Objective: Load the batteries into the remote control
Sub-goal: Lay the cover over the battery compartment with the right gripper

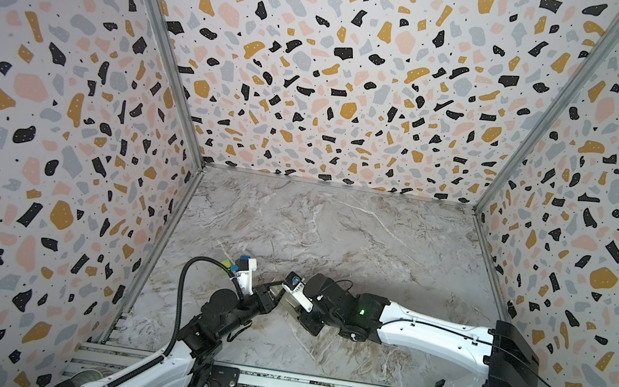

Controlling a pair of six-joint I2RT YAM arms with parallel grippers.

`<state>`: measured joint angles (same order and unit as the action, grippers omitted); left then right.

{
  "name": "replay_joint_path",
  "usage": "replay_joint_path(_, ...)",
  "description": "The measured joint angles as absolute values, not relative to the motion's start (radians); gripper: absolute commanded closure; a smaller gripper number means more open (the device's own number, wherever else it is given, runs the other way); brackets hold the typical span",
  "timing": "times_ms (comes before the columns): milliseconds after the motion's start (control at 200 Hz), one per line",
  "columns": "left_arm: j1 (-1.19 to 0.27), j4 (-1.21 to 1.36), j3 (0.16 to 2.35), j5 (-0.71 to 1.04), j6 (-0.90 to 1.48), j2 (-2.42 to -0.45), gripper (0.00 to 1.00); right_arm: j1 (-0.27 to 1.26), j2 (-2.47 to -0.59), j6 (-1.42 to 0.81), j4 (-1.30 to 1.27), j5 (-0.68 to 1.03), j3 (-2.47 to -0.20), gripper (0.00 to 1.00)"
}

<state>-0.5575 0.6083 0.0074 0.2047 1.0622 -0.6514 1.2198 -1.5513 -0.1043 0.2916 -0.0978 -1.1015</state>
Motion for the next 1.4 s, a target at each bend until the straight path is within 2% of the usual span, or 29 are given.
replay_joint_path(491,-0.555,0.632,0.007,0.231,1.068,-0.66,1.0,1.22,-1.551,-0.088,0.297,-0.098,-1.102,0.89)
replay_joint_path(1146,-0.551,0.634,0.007,0.248,1.077,-0.655,1.0,1.22,-1.551,-0.083,0.292,-0.097,-1.102,0.67)
replay_joint_path(1402,-0.552,0.634,0.007,0.263,1.077,-0.646,1.0,1.221,-1.551,-0.08,0.276,-0.099,-1.102,0.62)
